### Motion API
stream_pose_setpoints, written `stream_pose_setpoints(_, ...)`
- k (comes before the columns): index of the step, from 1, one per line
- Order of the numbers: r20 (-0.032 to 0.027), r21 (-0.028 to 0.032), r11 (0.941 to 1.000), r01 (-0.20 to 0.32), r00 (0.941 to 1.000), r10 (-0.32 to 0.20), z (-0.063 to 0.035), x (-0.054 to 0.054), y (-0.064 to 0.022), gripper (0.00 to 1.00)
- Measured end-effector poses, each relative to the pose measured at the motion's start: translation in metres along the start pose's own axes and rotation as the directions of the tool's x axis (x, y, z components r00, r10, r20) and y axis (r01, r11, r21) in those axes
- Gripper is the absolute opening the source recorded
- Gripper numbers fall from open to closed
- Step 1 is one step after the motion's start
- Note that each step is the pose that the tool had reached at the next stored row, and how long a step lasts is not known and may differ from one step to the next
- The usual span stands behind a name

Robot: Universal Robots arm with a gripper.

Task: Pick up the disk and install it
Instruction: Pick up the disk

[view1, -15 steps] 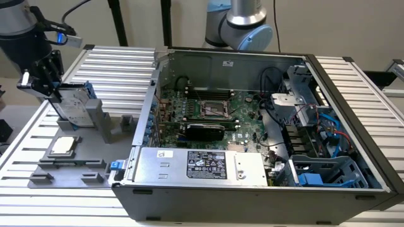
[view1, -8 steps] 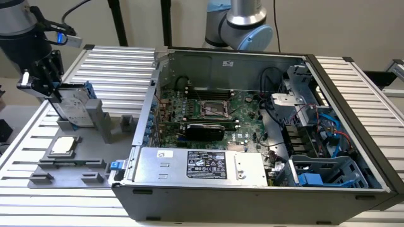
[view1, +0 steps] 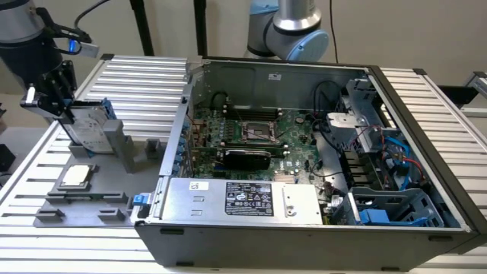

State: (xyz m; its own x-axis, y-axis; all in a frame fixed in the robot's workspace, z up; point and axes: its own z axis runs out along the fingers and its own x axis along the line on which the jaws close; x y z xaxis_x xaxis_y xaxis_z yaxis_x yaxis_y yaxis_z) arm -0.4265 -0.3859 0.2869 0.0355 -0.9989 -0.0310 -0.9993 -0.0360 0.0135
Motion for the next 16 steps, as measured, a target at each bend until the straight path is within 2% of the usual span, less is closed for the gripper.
stream_pose_setpoints(4, 0.0, 0.0002, 1.0, 0.0, 1.0, 0.0, -0.0021, 0.0, -0.0001, 0.0)
stream_pose_setpoints(6, 0.0, 0.0, 1.0, 0.0, 1.0, 0.0, -0.0071, 0.0, -0.0003, 0.0)
stream_pose_setpoints(16, -0.0001, -0.0002, 1.0, 0.0, 1.0, 0.0, -0.0503, -0.001, -0.002, 0.0)
